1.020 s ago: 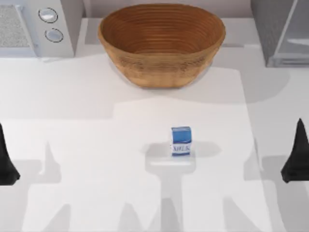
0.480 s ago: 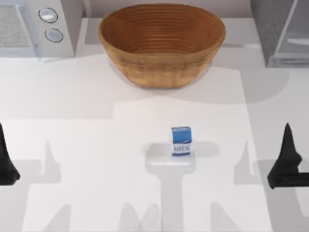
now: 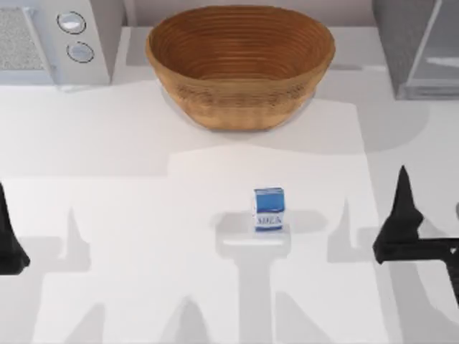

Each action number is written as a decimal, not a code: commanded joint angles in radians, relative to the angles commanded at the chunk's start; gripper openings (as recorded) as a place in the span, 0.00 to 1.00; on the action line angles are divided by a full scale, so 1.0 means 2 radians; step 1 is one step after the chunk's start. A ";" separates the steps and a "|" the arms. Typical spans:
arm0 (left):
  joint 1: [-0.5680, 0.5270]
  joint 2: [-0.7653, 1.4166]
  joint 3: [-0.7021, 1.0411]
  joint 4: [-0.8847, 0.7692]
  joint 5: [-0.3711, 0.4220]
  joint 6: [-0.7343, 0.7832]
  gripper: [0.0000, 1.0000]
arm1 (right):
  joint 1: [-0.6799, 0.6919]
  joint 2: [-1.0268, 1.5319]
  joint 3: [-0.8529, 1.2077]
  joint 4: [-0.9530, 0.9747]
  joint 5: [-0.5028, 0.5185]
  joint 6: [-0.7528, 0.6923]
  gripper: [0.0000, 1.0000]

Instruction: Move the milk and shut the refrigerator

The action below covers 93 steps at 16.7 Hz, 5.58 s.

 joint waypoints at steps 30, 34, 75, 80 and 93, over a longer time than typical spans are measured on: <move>0.000 0.000 0.000 0.000 0.000 0.000 1.00 | 0.054 0.717 0.275 0.429 0.035 0.000 1.00; 0.000 0.000 0.000 0.000 0.000 0.000 1.00 | 0.020 0.722 0.307 0.403 0.001 -0.002 1.00; 0.000 0.000 0.000 0.000 0.000 0.000 1.00 | -0.015 0.625 0.283 0.331 -0.036 0.000 0.00; 0.000 0.000 0.000 0.000 0.000 0.000 1.00 | -0.157 0.520 0.237 0.266 -0.163 -0.002 0.00; 0.000 0.000 0.000 0.000 0.000 0.000 1.00 | -0.468 0.272 0.142 0.125 -0.447 -0.003 0.00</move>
